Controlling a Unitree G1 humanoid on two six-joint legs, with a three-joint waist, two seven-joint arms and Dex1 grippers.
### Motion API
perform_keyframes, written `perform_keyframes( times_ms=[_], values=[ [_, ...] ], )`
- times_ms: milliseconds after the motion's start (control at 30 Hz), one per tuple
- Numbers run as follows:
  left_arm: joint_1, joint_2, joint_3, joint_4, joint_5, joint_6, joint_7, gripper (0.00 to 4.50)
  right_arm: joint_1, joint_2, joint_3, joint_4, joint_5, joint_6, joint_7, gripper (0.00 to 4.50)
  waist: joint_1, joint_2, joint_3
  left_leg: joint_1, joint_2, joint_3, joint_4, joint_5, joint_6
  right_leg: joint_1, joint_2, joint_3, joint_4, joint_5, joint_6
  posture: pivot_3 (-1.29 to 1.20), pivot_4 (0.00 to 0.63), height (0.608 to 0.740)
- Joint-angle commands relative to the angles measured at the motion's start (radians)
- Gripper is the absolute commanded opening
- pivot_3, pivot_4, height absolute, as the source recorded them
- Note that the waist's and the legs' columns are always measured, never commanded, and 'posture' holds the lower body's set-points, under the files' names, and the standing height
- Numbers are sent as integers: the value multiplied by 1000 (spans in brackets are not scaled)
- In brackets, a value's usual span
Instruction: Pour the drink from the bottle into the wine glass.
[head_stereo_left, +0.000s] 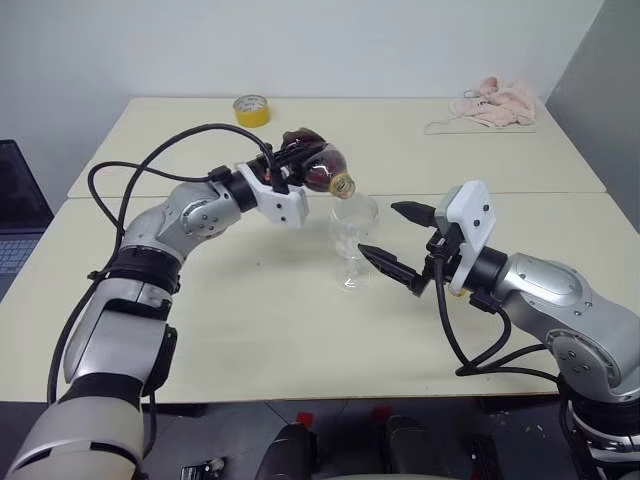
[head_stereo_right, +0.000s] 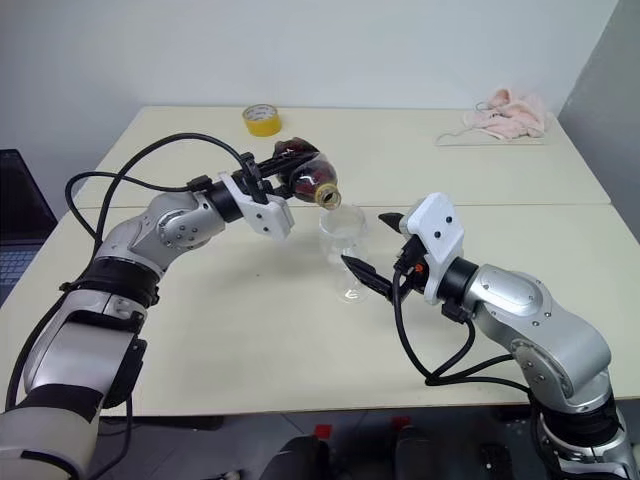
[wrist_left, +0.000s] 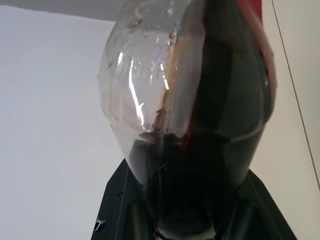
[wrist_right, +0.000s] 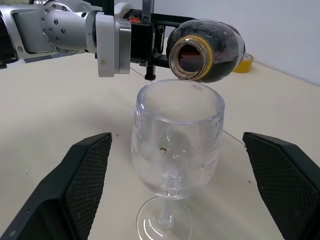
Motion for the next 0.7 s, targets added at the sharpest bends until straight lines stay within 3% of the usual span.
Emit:
perform_keyframes(
  times_ms=[33, 700],
  values=[
    [-51, 21, 2, -13, 12, -24, 59, 1007, -4, 7, -4, -23, -10, -24, 8, 4500, 0, 0, 0, 0, 0, 0, 0, 0, 0, 0, 0, 0, 0, 0, 0, 0, 150, 740],
    [-116, 56, -58, 42, 115, -46, 207, 1007, -3, 7, 6, -18, -28, -45, 25, 4500, -4, 0, 0, 0, 0, 0, 0, 0, 0, -1, 0, 0, 3, 0, 0, 0, 150, 740]
  ],
)
